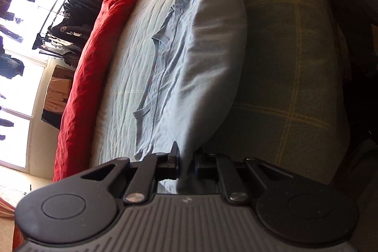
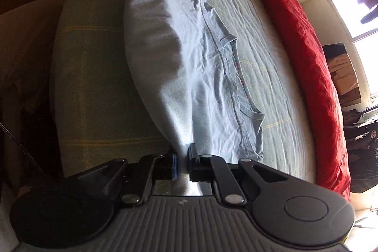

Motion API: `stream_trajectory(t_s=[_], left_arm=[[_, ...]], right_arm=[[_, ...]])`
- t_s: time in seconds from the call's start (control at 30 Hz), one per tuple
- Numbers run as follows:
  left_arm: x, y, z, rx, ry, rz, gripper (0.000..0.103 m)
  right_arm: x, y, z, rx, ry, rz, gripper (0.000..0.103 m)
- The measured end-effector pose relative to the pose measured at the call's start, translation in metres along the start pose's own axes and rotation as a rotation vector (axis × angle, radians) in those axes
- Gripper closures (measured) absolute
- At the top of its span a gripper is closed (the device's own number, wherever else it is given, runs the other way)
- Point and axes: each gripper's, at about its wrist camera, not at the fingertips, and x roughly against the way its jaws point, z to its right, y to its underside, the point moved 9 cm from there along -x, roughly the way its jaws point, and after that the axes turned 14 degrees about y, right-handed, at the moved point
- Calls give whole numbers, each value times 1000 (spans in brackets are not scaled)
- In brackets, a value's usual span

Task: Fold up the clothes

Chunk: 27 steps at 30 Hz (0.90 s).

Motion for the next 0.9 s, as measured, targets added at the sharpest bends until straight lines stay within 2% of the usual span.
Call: stream_trajectory(t_s=[0.13, 0.2, 0.23, 0.3, 0.4, 0.47, 0.53, 0.57, 0.7, 0.73, 0.8, 0.9], left_arm=[[1, 7, 23, 17, 33, -17, 91], [0, 11, 34, 20, 59, -34, 84], [0, 13, 39, 21, 71, -42, 84], [8, 20, 43, 27, 77, -57, 80], [22, 31, 44, 52, 83, -74, 77], [37, 32, 35, 105, 82, -51, 76], [52, 24, 16, 192, 73, 18, 68], [57, 18, 6, 235, 66, 55, 61], [48, -19, -28, 365, 74, 180, 59], [42, -29, -34, 401, 88, 201, 59], [22, -43, -40, 488, 154, 225, 59], [-7, -44, -28, 642, 285, 216, 59]], right_arm=[[7, 8, -24, -20, -37, -10, 91], [2, 11, -33, -29, -63, -31, 89], [1, 12, -38, -31, -78, -38, 87], [5, 20, -46, -31, -86, -52, 81], [21, 36, -44, -60, -110, -57, 81], [32, 44, -34, -118, -136, -53, 81], [46, 48, -21, -197, -138, -28, 79], [50, 46, -12, -239, -137, -13, 79], [39, 17, 17, -450, -170, 60, 80], [33, 7, 18, -494, -196, 72, 85], [19, -13, 12, -551, -246, 89, 91], [-2, -27, -6, -590, -263, 78, 91]])
